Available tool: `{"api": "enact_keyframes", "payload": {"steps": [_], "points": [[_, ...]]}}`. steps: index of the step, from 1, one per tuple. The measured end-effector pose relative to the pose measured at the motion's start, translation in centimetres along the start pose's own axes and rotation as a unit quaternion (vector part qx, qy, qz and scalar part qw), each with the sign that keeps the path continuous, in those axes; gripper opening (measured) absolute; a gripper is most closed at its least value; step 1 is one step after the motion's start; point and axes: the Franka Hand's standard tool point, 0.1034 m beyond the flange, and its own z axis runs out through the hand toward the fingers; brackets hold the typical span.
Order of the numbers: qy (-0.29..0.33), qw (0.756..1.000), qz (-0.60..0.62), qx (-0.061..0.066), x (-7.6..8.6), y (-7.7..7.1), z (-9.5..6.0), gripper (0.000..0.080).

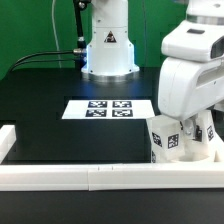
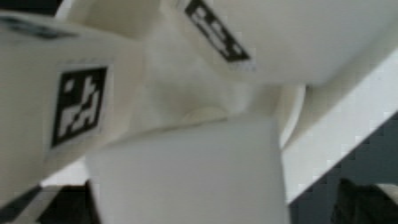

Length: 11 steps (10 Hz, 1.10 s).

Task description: Assemble stool

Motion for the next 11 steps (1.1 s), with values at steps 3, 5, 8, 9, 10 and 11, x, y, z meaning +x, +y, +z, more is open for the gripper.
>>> {"api": "enact_keyframes", "payload": {"steps": [3, 5, 8, 9, 10, 11], "points": [[0.0, 1.0, 0.02, 0.0, -0.08, 0.14, 0.01, 0.0427], [0.0, 0.996, 0.089, 0.001, -0.08, 0.13, 0.01, 0.0331], [0.016, 0.962, 0.272, -0.004, 0.09, 0.23, -0.39, 0.0332], [0.03, 0.937, 0.349, -0.007, -0.04, 0.0, -0.27, 0.0332], [0.035, 0.899, 0.437, 0.002, -0.02, -0.24, -0.09, 0.0332], [0.034, 0.86, 0.508, 0.007, 0.15, -0.28, -0.12, 0.0333]]}}
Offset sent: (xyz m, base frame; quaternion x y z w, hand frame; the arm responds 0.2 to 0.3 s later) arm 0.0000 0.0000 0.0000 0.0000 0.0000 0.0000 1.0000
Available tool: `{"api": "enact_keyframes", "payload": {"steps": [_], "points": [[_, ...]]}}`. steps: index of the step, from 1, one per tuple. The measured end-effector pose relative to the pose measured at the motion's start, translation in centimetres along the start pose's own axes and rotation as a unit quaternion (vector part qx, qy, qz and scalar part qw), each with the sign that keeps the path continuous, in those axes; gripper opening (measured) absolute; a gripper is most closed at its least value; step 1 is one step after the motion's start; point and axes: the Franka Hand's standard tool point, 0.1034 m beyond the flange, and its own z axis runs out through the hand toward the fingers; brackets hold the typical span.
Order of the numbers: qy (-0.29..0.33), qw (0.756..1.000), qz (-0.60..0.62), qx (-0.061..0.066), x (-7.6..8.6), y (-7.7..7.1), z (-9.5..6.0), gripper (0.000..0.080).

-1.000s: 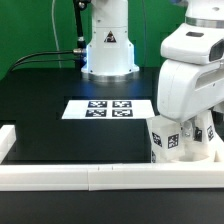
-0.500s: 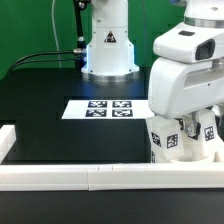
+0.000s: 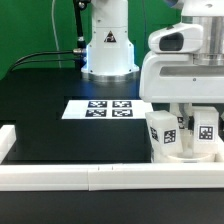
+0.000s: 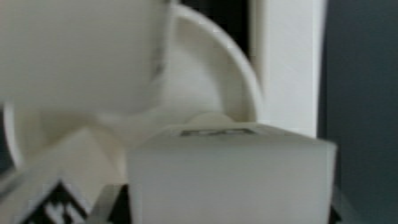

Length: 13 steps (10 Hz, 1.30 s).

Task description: Assemble stool

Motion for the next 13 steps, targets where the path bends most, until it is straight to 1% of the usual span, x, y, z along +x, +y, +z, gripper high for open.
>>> {"api": "enact_keyframes", "payload": {"steps": [3, 4, 5, 6, 7, 8, 9, 10, 11, 12, 13], "points": [[-0.003, 0.994, 0.106, 0.002, -0.01, -0.03, 0.02, 0.0333], [-0.003, 0.989, 0.145, 0.002, -0.03, -0.06, 0.03, 0.0333], [-0.005, 0.977, 0.214, 0.004, -0.09, -0.2, 0.02, 0.0333], [-0.006, 0.954, 0.3, 0.005, -0.27, -0.42, 0.04, 0.0333], [-0.01, 0.914, 0.406, 0.007, -0.54, -0.56, 0.15, 0.0333], [-0.017, 0.868, 0.497, 0.014, -0.41, -0.56, 0.17, 0.0333], [-0.024, 0.849, 0.528, 0.019, -0.29, -0.4, 0.21, 0.0333], [-0.025, 0.835, 0.55, 0.019, -0.36, -0.53, 0.21, 0.0333], [-0.026, 0.826, 0.563, 0.019, -0.36, -0.52, 0.21, 0.0333], [-0.027, 0.809, 0.587, 0.019, -0.36, -0.51, 0.22, 0.0333], [-0.031, 0.783, 0.621, 0.021, -0.34, -0.45, 0.27, 0.0333]]}}
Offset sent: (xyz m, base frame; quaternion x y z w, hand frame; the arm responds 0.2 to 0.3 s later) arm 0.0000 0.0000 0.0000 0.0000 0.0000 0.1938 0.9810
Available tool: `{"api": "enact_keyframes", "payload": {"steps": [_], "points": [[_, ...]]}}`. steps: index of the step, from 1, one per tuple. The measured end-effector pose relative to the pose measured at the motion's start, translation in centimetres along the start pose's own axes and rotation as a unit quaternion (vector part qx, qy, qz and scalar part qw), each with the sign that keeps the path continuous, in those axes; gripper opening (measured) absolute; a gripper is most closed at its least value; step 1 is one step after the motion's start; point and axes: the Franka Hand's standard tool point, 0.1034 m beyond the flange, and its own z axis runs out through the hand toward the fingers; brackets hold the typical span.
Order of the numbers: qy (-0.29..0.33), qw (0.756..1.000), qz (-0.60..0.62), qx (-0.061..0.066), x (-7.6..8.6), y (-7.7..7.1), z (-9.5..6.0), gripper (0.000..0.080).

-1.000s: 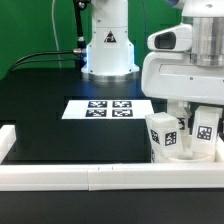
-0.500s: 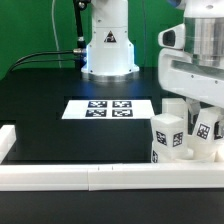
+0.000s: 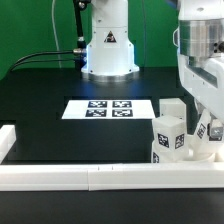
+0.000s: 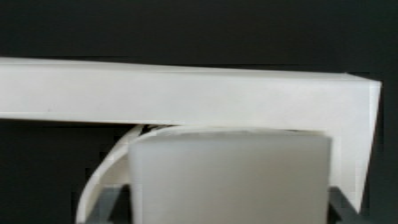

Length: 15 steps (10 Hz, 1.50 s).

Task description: Assemble stool

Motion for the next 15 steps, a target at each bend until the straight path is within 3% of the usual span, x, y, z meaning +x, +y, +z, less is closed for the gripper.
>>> {"api": "enact_keyframes", "payload": {"steps": [4, 6, 7, 8, 9, 11, 15], "points": [[-0.041, 0.969, 0.241, 0.023, 0.3, -0.6, 0.0, 0.0333], [-0.043, 0.972, 0.228, 0.024, 0.3, -0.5, 0.0, 0.0333], [-0.043, 0.973, 0.223, 0.024, 0.2, -0.5, 0.0, 0.0491], [-0.042, 0.984, 0.172, 0.016, -0.3, -0.4, -0.3, 0.0596], [-0.047, 0.987, 0.15, 0.02, -0.7, -0.8, -1.2, 0.0596], [-0.048, 0.998, -0.02, 0.042, -1.5, -1.5, -3.3, 0.0646], [-0.041, 0.989, -0.137, 0.046, -1.3, -1.5, -3.0, 0.0649]]}}
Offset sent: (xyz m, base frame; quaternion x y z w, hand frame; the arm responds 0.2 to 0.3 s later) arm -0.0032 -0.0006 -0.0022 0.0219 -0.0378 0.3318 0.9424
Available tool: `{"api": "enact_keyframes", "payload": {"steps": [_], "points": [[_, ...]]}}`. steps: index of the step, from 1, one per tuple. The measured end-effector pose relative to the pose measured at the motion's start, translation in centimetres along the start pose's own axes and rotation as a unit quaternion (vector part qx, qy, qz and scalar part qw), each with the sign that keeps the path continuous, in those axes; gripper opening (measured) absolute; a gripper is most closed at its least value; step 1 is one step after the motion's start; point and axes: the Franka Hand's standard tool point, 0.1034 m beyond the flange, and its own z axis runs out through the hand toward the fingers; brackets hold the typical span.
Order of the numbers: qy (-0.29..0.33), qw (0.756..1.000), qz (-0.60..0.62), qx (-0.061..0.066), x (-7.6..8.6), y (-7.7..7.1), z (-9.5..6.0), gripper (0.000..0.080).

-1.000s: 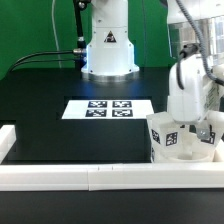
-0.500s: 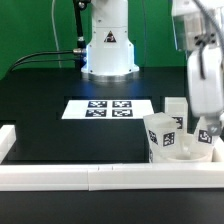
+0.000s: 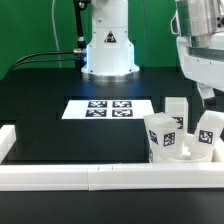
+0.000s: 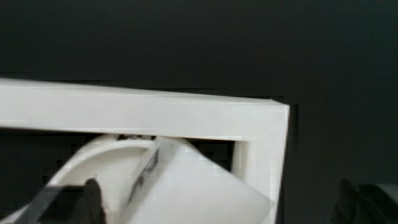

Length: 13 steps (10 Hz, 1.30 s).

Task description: Assemble stool

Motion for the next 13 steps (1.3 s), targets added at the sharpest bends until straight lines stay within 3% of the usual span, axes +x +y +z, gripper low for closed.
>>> {"api": "enact_keyframes", "payload": {"steps": [2, 4, 6, 8, 9, 10, 11, 13], "points": [[0.003, 0.987, -0.158, -0.005, -0.4, -0.6, -0.6, 0.0649], [0.007, 0.938, -0.347, -0.006, -0.4, -0.9, -0.8, 0.0649], [0.009, 0.925, -0.379, -0.011, -0.6, -0.5, -0.5, 0.0649], [0.013, 0.893, -0.45, -0.015, -0.2, -0.5, -0.5, 0.0649], [0.014, 0.83, -0.557, -0.019, 0.3, -0.6, -0.9, 0.0649], [0.009, 0.772, -0.635, -0.032, 0.3, -0.6, -1.0, 0.0649], [-0.008, 0.723, -0.689, -0.052, 0.4, -0.4, -0.8, 0.0649], [-0.001, 0.684, -0.728, -0.054, 1.4, -0.5, -0.7, 0.0649]]}}
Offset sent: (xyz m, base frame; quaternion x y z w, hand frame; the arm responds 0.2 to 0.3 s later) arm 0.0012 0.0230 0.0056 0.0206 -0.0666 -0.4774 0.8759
